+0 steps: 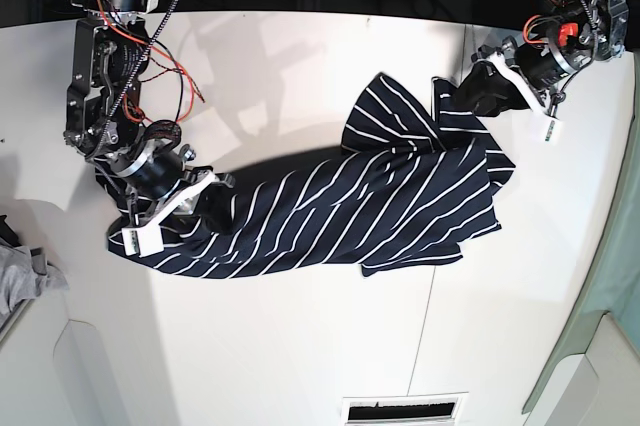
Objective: Layout the t-shirt on the table in an organized manner, then fold the t-shirt properly
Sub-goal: 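Release the shirt and regrasp new edges with both grippers, then pull the shirt apart with both grippers and lay it flat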
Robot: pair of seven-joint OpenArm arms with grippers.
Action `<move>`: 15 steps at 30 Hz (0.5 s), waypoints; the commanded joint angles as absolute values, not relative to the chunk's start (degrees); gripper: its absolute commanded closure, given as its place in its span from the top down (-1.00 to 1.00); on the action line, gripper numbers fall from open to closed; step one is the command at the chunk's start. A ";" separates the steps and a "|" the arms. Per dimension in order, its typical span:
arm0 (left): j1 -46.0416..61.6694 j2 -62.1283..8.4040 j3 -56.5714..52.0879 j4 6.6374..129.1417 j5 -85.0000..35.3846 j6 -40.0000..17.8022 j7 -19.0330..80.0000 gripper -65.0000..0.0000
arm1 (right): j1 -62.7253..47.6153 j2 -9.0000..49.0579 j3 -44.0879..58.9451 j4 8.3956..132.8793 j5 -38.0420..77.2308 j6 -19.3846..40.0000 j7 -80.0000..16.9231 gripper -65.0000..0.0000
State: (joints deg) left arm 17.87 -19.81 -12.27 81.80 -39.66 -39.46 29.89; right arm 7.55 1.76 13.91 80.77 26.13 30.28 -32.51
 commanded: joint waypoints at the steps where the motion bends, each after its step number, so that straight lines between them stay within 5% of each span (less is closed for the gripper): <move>1: 16.64 -20.27 -11.99 82.00 -39.07 -40.00 28.01 -0.01 | 8.75 2.00 14.41 82.56 27.46 30.92 -31.66 -1.00; 10: 14.13 -17.85 -10.74 81.01 -34.59 -40.00 28.47 -0.07 | 6.35 2.20 14.61 82.94 29.54 30.92 -34.50 -1.00; 14: 14.11 -17.34 -10.09 81.01 -26.00 -40.00 25.23 -1.00 | 6.33 2.28 15.46 83.09 29.56 30.92 -34.24 -1.00; 15: 13.98 -17.89 -10.09 81.03 -23.70 -39.59 23.22 -1.00 | 6.33 2.52 16.16 83.46 29.58 30.94 -34.22 -1.00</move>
